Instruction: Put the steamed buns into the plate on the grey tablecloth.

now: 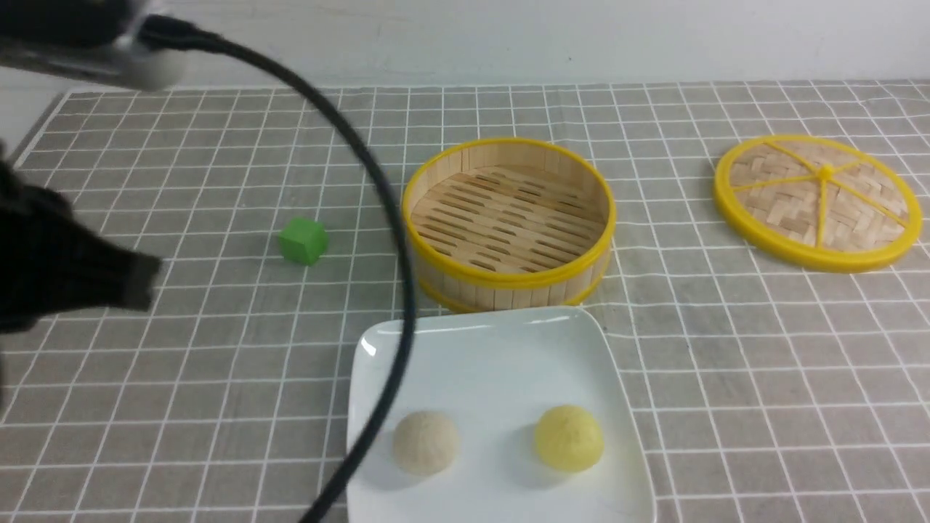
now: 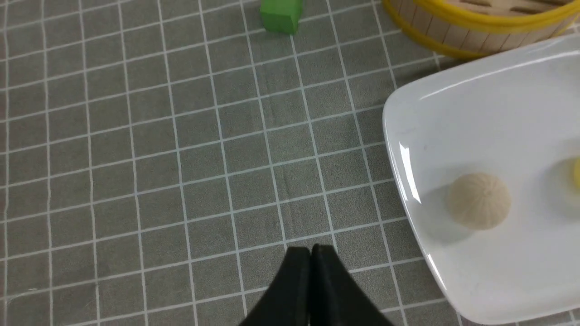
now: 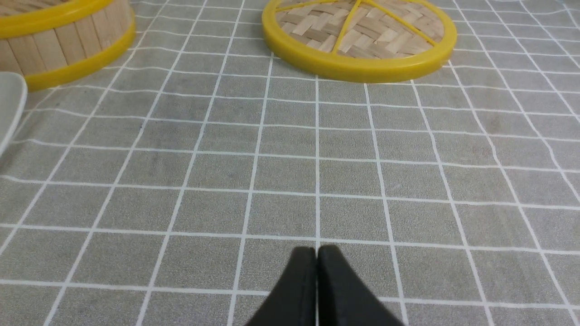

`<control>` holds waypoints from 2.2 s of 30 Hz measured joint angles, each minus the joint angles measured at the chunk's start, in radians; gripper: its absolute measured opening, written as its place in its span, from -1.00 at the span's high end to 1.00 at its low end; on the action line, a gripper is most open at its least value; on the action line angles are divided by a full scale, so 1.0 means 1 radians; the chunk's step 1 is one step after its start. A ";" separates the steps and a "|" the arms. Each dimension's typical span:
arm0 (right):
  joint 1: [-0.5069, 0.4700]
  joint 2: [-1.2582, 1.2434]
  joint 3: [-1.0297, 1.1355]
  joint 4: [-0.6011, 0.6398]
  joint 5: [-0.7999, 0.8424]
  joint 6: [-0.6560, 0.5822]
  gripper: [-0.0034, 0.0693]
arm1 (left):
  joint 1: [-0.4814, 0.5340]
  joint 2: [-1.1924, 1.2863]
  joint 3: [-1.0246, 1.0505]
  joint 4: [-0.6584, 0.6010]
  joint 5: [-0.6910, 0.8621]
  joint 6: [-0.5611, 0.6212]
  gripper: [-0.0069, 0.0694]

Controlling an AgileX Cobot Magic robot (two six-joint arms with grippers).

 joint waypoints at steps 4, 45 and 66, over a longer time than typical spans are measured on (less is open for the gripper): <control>0.000 0.000 0.000 0.000 0.000 0.000 0.82 | 0.000 -0.187 0.118 -0.001 0.004 -0.085 0.77; 0.000 0.000 0.002 -0.002 -0.007 0.000 0.80 | 0.324 -0.756 0.971 -0.111 -0.749 -0.078 0.69; 0.000 0.000 0.002 -0.002 -0.007 0.000 0.80 | 0.713 -0.900 1.179 -0.271 -0.876 0.241 0.63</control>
